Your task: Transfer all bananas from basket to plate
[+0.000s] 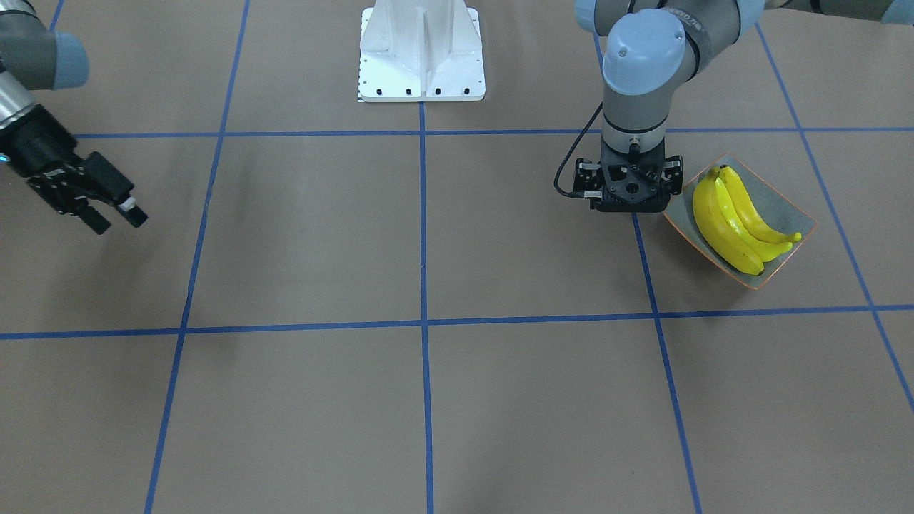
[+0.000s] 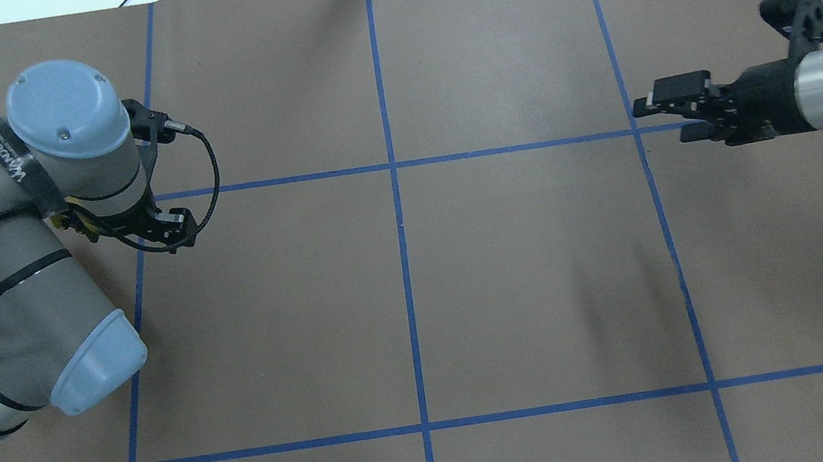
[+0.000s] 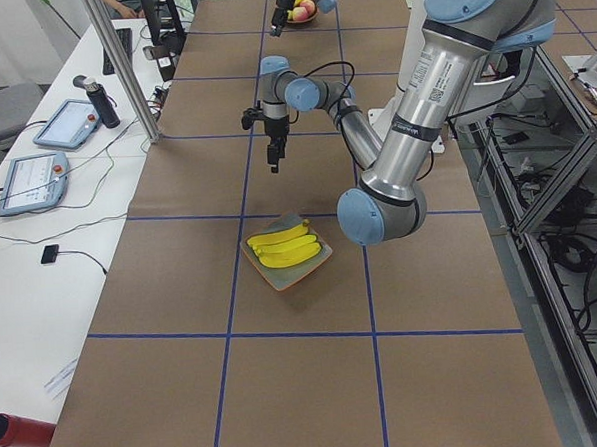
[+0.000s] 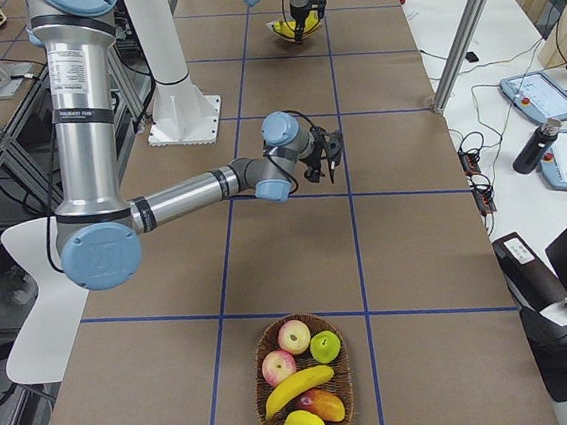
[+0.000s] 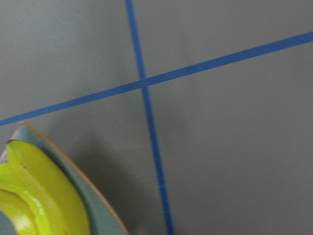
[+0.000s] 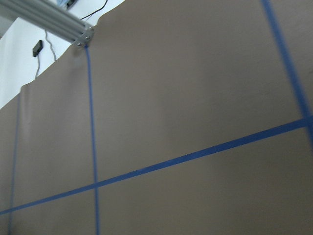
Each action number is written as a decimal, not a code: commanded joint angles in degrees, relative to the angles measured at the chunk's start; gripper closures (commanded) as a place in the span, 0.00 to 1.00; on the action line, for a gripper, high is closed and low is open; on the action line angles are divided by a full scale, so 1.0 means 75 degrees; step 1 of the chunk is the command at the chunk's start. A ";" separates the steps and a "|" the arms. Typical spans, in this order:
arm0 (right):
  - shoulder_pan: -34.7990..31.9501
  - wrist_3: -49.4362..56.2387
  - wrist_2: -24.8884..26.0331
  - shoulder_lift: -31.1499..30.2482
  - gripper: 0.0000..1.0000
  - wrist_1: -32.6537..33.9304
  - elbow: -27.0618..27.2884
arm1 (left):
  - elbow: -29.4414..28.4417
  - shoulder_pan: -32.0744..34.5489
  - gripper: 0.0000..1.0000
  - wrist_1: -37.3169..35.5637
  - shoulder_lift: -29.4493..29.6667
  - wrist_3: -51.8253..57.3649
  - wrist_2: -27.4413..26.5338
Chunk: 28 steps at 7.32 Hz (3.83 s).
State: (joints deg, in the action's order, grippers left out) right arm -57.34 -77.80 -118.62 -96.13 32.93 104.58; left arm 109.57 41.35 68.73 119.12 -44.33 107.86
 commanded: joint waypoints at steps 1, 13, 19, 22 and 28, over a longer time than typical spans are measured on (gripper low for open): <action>-0.1453 0.2509 -0.0529 -0.1101 0.00 -0.0008 -0.0650 | 0.0004 -0.0005 0.00 0.0164 -0.0027 -0.0148 0.0045; -0.5772 1.3653 -0.3397 -0.0801 0.02 0.2778 -0.4450 | -0.0090 -0.0029 0.00 0.0514 -0.0074 -0.0465 0.0045; -0.5784 1.4322 -0.3637 0.0090 0.05 0.3214 -0.5729 | -0.0102 -0.0041 0.00 0.0715 -0.0063 -0.0640 0.0045; -0.5784 1.4392 -0.3684 0.0032 0.24 0.3320 -0.5787 | -0.0102 -0.0041 0.00 0.0762 -0.0063 -0.0676 0.0045; -0.6158 1.4721 -0.4105 0.0277 1.00 0.3823 -0.5811 | -0.0207 -0.0052 0.00 0.1043 -0.0063 -0.0851 0.0045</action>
State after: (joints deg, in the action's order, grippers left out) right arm -102.63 32.31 -148.79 -94.64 60.53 60.92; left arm 108.12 40.96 76.43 118.65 -50.66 108.19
